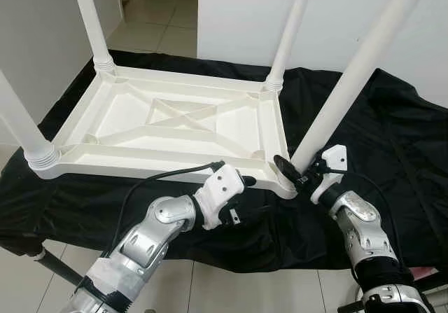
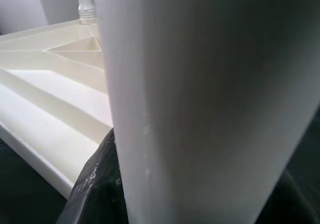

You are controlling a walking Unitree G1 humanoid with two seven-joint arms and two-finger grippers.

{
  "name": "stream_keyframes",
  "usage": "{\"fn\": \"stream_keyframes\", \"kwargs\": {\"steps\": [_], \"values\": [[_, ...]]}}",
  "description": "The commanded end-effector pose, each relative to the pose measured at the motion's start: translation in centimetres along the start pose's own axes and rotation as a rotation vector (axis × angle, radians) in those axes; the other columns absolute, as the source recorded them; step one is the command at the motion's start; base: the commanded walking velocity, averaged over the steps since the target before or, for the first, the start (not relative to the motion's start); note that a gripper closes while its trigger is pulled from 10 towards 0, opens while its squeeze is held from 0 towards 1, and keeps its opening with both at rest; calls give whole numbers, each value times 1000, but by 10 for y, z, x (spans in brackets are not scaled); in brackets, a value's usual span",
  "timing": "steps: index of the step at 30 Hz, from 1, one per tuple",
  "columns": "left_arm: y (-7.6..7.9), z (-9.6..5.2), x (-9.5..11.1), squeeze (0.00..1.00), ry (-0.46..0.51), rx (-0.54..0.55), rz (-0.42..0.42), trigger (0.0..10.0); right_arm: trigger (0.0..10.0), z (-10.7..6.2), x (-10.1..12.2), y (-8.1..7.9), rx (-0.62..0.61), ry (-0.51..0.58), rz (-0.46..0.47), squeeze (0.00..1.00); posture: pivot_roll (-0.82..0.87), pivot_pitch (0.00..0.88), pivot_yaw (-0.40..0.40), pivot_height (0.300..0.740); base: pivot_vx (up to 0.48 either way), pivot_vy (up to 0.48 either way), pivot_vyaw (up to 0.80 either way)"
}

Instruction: Building children table

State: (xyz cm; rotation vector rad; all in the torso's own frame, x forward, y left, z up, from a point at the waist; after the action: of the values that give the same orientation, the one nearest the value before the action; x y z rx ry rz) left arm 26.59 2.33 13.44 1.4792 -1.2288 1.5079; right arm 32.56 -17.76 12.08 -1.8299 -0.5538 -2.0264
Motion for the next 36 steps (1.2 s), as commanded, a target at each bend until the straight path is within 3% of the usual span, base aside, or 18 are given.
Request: {"fn": "stream_keyframes", "kwargs": {"steps": [1,2,3,5,7,10,13,18,19,20,22,33,34,36], "values": [[3,1,3,0,3,-55,7,10000,10000,-2,-7,0,-65,-40,21,0,8,0,-59,740,0,0,0],[3,1,3,0,3,-55,7,10000,10000,-2,-7,0,-65,-40,21,0,8,0,-59,740,0,0,0],[3,2,3,0,5,-58,5,10000,10000,0,-4,2,-190,-44,21,0,5,0,-59,740,0,0,0],[3,2,3,0,5,-58,5,10000,10000,0,-4,2,-190,-44,21,0,5,0,-59,740,0,0,0],[3,3,3,0,5,-60,5,10000,10000,0,-3,4,-318,-47,37,0,2,0,-60,740,0,0,0],[3,3,3,0,5,-60,4,10000,10000,-1,-3,4,-369,-50,49,0,2,0,-60,740,0,0,0],[4,4,3,0,9,-63,3,10000,10000,-3,-3,-5,-523,-42,64,0,-1,0,-61,740,0,0,0],[5,4,3,0,9,-64,2,10000,10000,-5,-4,-8,-600,-55,63,0,-1,0,-61,740,0,0,0],[5,4,3,0,10,-64,2,10000,10000,-10,-8,-10,-722,-66,69,0,-1,0,-64,740,0,0,0],[5,4,3,0,10,-64,2,10000,10000,-10,-8,-10,-722,-66,69,0,-1,0,-64,740,0,0,0],[5,5,3,0,11,-65,0,10000,10000,-12,-10,-21,-847,-76,96,0,5,0,-65,740,0,0,0],[6,4,3,0,10,-68,-3,10000,10000,-9,-1,-29,-829,-57,113,0,4,0,-67,740,0,0,0],[6,4,3,0,10,-68,-3,10000,10000,-8,-1,-30,-829,-55,117,118,4,0,-67,740,0,0,0],[6,4,3,0,10,-68,-3,10000,10000,-7,2,-31,-821,-40,117,118,4,0,-69,740,0,0,0]]}}
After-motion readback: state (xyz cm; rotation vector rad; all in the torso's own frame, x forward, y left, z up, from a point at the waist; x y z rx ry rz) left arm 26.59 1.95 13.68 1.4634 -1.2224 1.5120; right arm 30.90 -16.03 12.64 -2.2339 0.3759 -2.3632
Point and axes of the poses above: a point about 5 cm out from each wrist's last joint towards the gripper, its own z axis pointing out of the wrist towards the gripper, its own x axis along the axis of the wrist's last joint, y = z × x, the point moved 2 cm from there along z, pointing out of the wrist towards the gripper, and after that the axes turned 1 degree about -z, right-handed, at the moved point
